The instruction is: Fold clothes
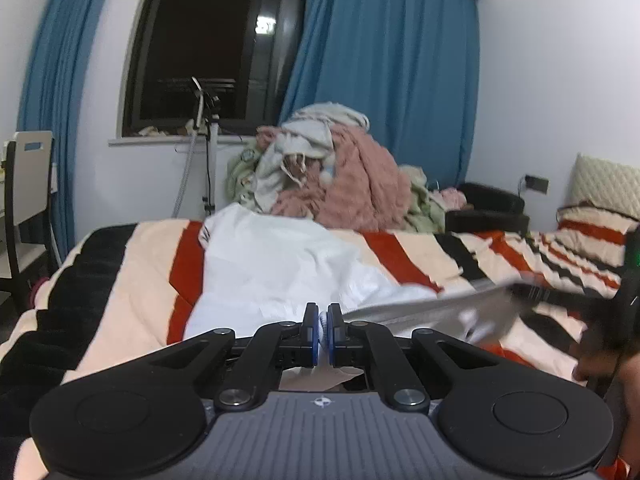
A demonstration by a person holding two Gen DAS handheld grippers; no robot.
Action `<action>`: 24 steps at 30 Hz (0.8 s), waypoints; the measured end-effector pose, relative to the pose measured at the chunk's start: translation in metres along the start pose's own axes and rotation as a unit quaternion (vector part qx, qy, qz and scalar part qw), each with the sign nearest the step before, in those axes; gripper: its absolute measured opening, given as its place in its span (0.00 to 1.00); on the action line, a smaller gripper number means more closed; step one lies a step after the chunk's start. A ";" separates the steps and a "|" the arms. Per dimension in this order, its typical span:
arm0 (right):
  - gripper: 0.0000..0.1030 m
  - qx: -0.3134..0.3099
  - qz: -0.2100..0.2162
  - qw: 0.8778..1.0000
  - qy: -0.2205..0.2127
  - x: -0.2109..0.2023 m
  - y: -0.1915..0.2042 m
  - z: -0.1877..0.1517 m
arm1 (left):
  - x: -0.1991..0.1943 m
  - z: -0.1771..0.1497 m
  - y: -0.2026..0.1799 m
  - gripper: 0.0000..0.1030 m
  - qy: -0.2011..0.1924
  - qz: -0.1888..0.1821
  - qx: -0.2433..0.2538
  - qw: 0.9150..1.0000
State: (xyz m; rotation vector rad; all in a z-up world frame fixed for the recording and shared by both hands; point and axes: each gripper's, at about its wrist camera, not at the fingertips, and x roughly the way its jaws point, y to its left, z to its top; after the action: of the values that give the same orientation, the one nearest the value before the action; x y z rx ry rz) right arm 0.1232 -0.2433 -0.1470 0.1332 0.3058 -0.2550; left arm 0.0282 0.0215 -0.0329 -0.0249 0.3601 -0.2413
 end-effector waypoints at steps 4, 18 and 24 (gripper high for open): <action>0.79 -0.011 0.010 0.998 -0.054 -0.016 0.001 0.009 | 0.011 -0.006 -0.003 0.06 0.025 -0.020 0.006 0.999; 0.79 -0.039 0.048 0.996 -0.063 -0.026 0.012 0.021 | 0.045 -0.044 -0.050 0.61 0.078 -0.012 0.154 0.985; 0.79 -0.026 0.053 0.996 -0.062 -0.026 0.006 0.024 | 0.056 -0.038 -0.021 0.62 0.065 0.136 0.101 0.983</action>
State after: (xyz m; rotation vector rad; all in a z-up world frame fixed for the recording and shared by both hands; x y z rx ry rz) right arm 0.1081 -0.2357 -0.1154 0.0816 0.1820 -0.1491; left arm 0.0606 -0.0118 -0.0858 0.2396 0.4617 -0.0066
